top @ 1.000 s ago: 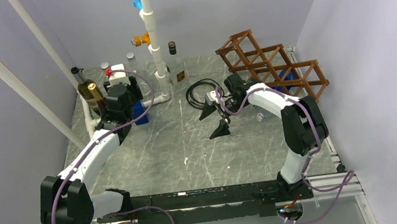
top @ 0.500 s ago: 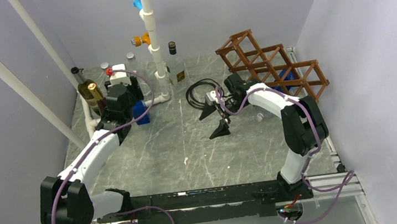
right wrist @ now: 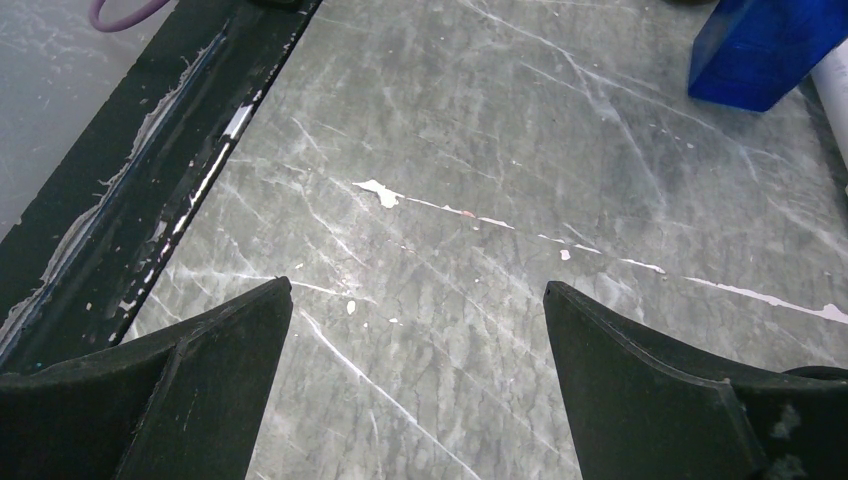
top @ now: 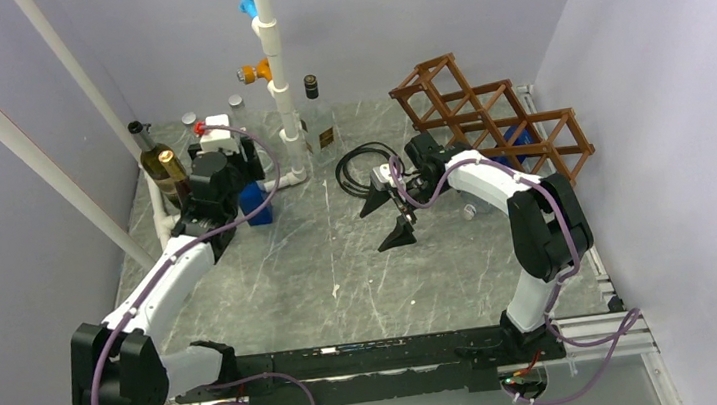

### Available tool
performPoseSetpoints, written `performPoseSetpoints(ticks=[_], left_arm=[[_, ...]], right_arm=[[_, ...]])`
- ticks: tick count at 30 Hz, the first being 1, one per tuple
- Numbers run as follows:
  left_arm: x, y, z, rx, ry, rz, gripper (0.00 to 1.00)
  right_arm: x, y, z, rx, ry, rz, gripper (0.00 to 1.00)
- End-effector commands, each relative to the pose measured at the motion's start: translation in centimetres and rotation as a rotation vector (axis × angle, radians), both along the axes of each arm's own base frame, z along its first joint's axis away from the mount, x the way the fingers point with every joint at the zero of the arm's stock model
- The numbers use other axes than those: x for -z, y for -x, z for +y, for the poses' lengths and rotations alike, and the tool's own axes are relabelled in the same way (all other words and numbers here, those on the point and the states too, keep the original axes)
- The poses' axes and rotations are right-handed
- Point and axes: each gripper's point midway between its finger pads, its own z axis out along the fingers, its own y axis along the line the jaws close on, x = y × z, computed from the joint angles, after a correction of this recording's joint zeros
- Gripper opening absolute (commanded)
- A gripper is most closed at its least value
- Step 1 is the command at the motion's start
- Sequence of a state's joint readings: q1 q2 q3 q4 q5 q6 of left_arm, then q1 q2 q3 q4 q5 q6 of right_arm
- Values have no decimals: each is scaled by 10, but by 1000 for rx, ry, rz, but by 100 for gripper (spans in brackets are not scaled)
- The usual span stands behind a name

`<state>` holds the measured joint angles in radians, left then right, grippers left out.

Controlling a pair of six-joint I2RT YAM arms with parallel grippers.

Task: Take the wine bottle off the wine rack
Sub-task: Place the wine bottle at the center of the board.

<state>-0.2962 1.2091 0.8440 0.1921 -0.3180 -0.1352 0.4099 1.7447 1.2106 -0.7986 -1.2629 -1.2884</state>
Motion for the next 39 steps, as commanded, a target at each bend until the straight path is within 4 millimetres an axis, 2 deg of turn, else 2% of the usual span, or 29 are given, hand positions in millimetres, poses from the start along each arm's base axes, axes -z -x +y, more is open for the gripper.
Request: performPoseSetpoints(ticks=[1,7,12,30,34,39], left_arm=[[-67,1,-4,22,53,-167,79],[-75,6,0,8,52,-175,93],[-84,12,3,3,47,-182,99],[-131,57,9,55,45,-268,100],[-136,69,1,117,55,-274,100],[-138,85,-20,257,73,-280,99]], right_arm=[[-8,-1,1,-4,-35,-19,100],[-8,-1,1,-4,-35,-19,100],[-8,-1,1,-3,-34,-18,100],[-6,-1,0,-3,-24,-22,100],[-7,-1,-1,-1,-24,-26,100],[-9,-4,-5,10,-24,-29,100]])
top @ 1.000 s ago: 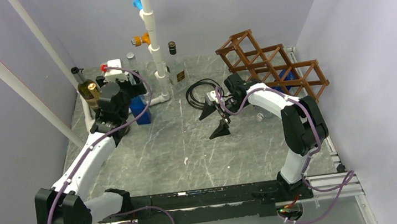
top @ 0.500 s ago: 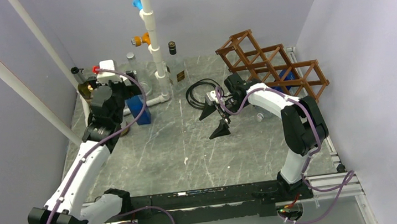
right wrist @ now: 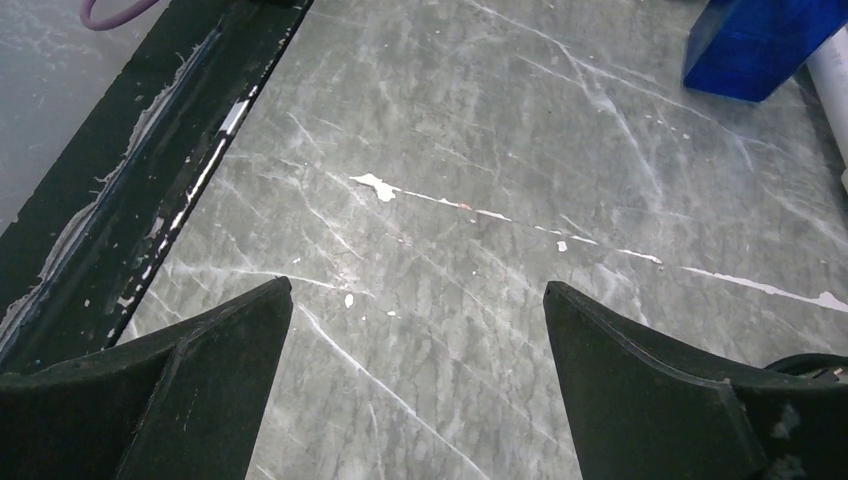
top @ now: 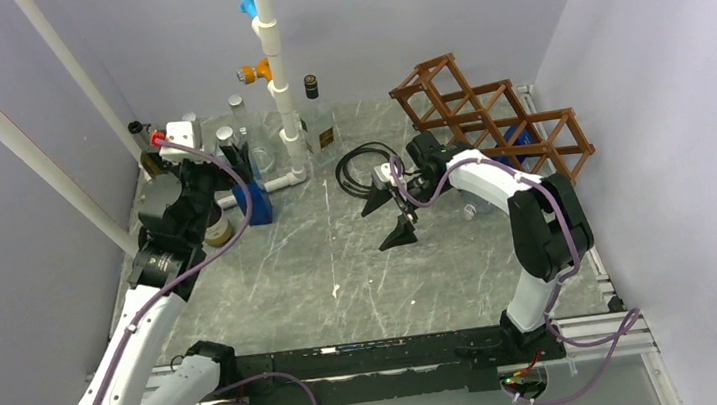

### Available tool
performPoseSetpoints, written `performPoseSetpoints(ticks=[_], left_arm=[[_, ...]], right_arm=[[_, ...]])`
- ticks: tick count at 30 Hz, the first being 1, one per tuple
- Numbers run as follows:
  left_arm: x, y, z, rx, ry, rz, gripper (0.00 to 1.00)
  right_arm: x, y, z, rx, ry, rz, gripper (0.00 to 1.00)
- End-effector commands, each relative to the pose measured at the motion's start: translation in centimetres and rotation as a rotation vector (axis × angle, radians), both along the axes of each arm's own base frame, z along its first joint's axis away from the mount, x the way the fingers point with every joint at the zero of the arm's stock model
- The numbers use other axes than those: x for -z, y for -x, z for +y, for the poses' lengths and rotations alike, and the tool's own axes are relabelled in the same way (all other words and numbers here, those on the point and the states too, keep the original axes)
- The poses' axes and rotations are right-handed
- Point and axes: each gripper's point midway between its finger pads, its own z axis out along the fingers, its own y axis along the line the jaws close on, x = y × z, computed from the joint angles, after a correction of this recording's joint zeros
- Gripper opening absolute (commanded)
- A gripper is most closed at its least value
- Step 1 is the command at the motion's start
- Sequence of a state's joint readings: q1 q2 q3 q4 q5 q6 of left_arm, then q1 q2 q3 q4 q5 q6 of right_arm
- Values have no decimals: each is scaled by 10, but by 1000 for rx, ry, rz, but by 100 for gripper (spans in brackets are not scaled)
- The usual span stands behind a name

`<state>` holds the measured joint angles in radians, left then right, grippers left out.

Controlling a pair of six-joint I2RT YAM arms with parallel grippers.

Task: Take the wine bottle off the wine rack
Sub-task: Place the wine bottle at the center of the board, then pick up the wine bottle from the wine rack.

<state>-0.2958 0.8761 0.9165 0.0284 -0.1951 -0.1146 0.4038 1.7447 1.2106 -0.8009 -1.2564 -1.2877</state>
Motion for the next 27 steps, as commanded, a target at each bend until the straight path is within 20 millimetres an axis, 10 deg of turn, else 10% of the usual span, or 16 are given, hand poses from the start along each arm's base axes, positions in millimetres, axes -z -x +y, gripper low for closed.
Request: performPoseSetpoints(ticks=[1,14,27], left_arm=[[-23,20,-23,156,8,-55,99],[-26,63,-92,611,-8,-74,100],[9,65,-129,827,98,99,100]], right_arm=[[-10,-2,-4,3,-31,-31,100],[-26,-8,-28,67,-17,-75,100],[-53,-20,-87,320,40,-282,100]])
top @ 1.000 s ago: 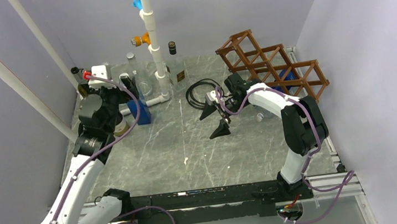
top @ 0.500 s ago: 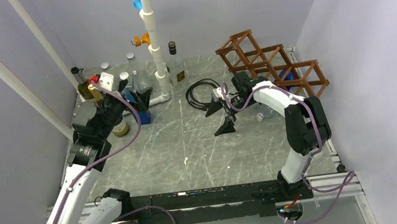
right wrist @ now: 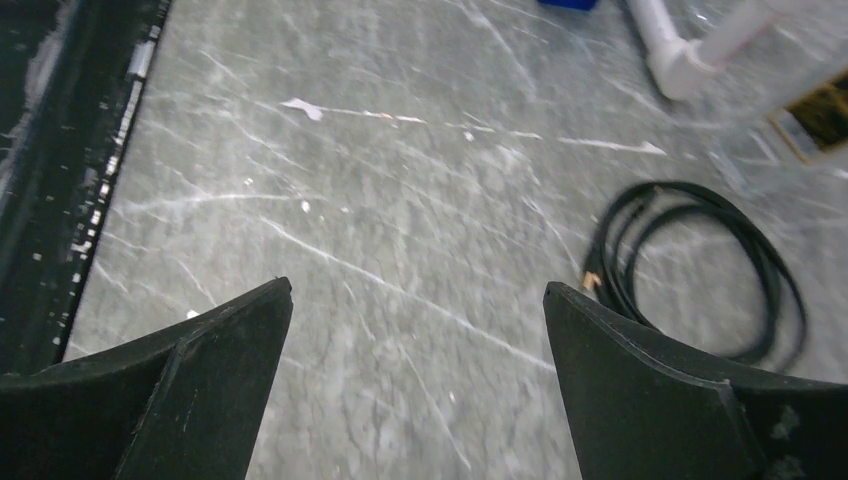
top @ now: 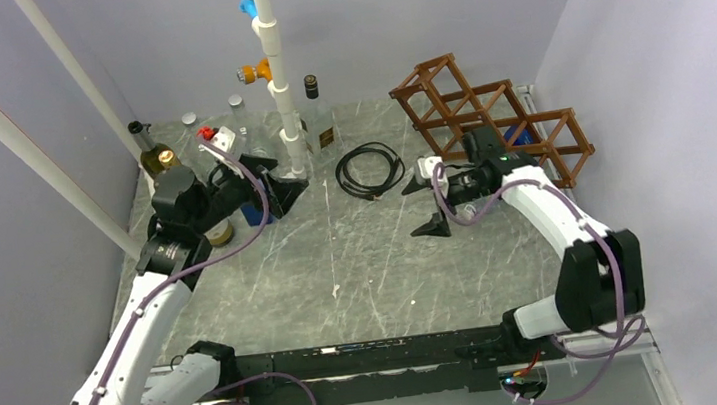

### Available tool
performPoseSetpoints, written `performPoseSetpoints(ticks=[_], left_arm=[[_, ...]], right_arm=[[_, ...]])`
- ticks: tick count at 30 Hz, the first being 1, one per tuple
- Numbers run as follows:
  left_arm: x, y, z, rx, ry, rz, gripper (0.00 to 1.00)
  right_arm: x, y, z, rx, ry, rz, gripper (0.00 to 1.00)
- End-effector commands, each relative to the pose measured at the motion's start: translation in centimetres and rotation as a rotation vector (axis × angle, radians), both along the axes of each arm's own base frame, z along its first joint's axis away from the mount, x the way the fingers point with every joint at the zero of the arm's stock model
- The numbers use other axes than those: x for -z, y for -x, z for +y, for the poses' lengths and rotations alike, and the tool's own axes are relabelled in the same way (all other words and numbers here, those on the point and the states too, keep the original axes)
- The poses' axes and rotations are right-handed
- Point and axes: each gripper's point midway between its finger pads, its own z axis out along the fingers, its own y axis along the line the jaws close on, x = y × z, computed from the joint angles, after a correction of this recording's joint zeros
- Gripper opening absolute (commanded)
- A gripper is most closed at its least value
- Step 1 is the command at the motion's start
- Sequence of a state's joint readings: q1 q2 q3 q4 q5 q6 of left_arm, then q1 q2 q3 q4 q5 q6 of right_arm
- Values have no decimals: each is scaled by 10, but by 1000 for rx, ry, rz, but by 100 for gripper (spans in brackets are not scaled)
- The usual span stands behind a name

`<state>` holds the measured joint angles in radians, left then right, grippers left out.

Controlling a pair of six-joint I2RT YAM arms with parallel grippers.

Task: Take the wine bottle off the wine rack
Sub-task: Pick up the wine bottle from the wine rack.

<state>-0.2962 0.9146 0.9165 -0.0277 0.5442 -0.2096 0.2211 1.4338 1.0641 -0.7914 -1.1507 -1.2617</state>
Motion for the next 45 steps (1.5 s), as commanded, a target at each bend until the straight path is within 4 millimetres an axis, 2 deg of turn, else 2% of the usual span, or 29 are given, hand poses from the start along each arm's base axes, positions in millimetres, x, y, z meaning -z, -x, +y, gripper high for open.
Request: performPoseSetpoints(ticks=[1,7,12,15,19,24,28,32,38,45], left_arm=[[-13,7,-13,80,67,2,100],[11,6,-24,91,11,35,100],[37,13,-38,124,-85,42,100],[57,17,-42,124,-191,49,99],[76,21,-47,112,-259,82,99],[95,16,-46,67,-366,101,99],[100,16,-47,67,-388,132,99],[100,16,-46,67,-393,136,99],[96,17,-45,63,-390,125,100],[95,19,-45,68,-387,127,100]], right_arm=[[-21,-10,-25,119,-2,-124,100],[-32,-1,-54,245,-2,-159,100],[-48,-5,-73,353,-37,-131,100],[-54,-7,-81,393,-76,-91,100],[-60,-8,-90,430,-130,-31,100],[-68,-12,-103,483,-197,28,100],[-68,-18,-113,550,-220,98,100],[-76,-24,-125,603,-231,158,100],[-73,-30,-140,669,-162,171,100],[-69,-25,-150,705,-59,139,100]])
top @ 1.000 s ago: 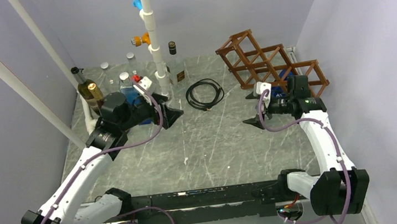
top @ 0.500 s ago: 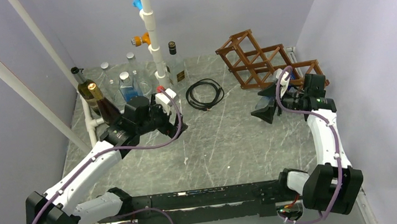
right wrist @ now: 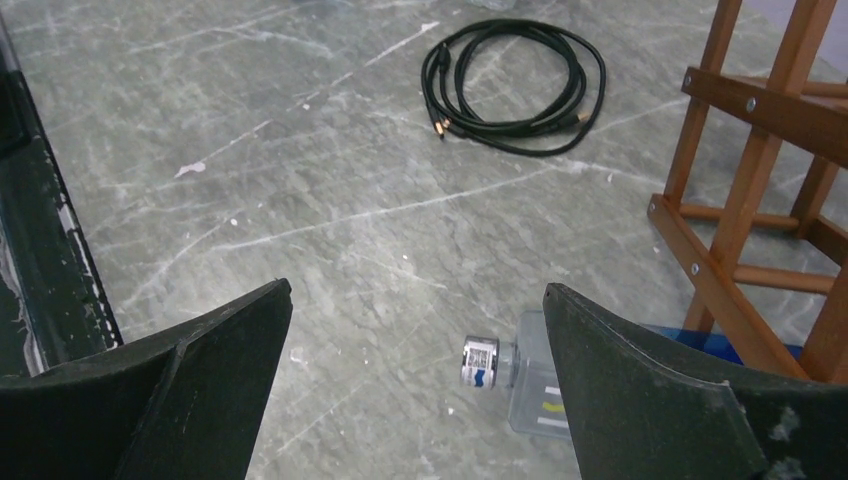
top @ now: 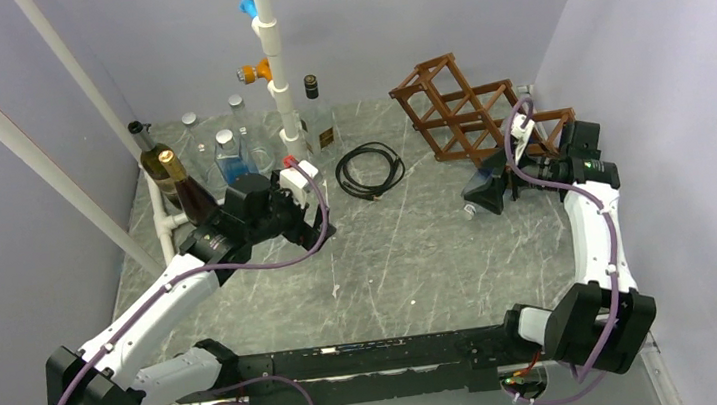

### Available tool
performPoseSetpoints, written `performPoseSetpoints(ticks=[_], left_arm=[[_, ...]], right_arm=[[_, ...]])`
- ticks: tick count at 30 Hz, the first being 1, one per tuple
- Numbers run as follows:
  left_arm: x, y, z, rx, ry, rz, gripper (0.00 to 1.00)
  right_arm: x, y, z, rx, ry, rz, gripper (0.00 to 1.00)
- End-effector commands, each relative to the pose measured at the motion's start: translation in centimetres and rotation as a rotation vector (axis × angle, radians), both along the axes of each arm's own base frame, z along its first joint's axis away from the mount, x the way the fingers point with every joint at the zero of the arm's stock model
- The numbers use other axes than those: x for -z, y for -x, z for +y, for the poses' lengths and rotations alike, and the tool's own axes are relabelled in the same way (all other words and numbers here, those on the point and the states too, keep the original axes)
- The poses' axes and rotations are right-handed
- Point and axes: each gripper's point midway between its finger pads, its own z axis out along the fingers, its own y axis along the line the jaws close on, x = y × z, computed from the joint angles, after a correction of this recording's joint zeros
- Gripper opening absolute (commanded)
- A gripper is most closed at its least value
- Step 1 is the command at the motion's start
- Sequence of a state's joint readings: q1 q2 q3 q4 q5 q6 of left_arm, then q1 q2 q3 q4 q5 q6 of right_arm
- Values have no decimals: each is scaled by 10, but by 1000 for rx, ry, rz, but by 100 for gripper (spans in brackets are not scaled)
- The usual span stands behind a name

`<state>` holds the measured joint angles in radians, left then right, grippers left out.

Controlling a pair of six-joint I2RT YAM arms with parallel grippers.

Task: Take the wine bottle off the wine rack
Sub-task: Pick up the wine bottle from the wine rack.

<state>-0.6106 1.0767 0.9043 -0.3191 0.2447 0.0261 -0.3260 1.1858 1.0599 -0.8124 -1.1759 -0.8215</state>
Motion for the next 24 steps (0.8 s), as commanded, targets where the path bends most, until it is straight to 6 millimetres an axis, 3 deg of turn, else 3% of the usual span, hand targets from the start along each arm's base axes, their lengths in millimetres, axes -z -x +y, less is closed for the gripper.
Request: performPoseSetpoints(ticks=[1,11,20,24], left_arm=[[-31,-4,-3,4,37,-78,99],[-30,-5,-1,-5,28,-82,100],[-31,-5,-1,-6,28,-78,100],[-32,-4,-1,-4,32,-80,100]], right_arm=[[-6,2,-9,28,83,-19,100],[-12,3,-13,93,105,-28,100],[-3,5,-13,190,29,79,100],[2,5,-23,202,120,40,100]])
